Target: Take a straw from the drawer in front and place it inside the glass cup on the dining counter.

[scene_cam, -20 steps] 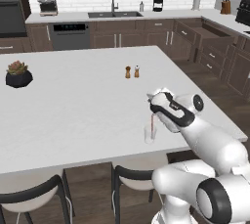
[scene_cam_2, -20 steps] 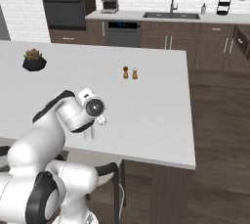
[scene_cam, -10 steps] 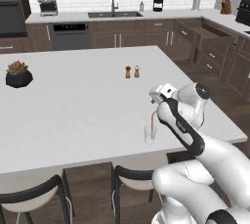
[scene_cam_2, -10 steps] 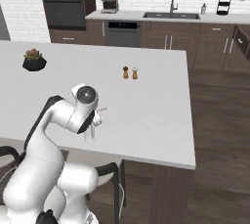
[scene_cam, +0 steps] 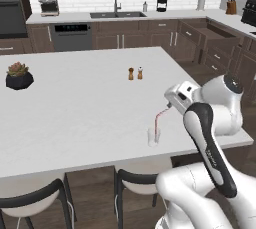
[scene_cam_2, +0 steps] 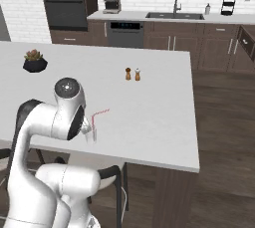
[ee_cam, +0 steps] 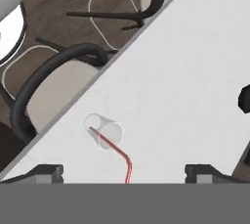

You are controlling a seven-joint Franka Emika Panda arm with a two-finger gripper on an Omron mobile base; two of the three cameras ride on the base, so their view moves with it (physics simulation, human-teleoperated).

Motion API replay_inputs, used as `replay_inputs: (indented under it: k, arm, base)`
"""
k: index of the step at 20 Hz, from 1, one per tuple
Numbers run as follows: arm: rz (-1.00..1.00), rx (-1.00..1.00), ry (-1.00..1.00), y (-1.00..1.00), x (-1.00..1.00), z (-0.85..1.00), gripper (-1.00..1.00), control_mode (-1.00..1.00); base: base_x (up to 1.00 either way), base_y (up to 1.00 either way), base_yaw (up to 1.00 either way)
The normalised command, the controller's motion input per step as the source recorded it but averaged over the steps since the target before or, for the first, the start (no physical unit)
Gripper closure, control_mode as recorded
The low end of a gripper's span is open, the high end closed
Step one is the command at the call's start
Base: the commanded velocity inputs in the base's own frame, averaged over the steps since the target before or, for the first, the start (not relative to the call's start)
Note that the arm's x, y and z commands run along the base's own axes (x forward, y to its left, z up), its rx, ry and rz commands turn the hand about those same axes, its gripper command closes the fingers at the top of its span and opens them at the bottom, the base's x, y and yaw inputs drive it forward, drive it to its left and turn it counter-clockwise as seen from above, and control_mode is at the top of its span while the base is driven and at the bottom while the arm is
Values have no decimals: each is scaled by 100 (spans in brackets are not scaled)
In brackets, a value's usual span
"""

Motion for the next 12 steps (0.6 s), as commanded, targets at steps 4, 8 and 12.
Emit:
replay_inputs:
  k: [4,8,12]
  arm:
    - [6,-28,4,37,-81,5,-100,-100]
    - [5,-31,0,49,-65,0,-100,-100]
    - [5,-23,0,45,-19,0,-100,-100]
  base:
    - [0,0,0]
    - [0,0,0]
    - [0,0,0]
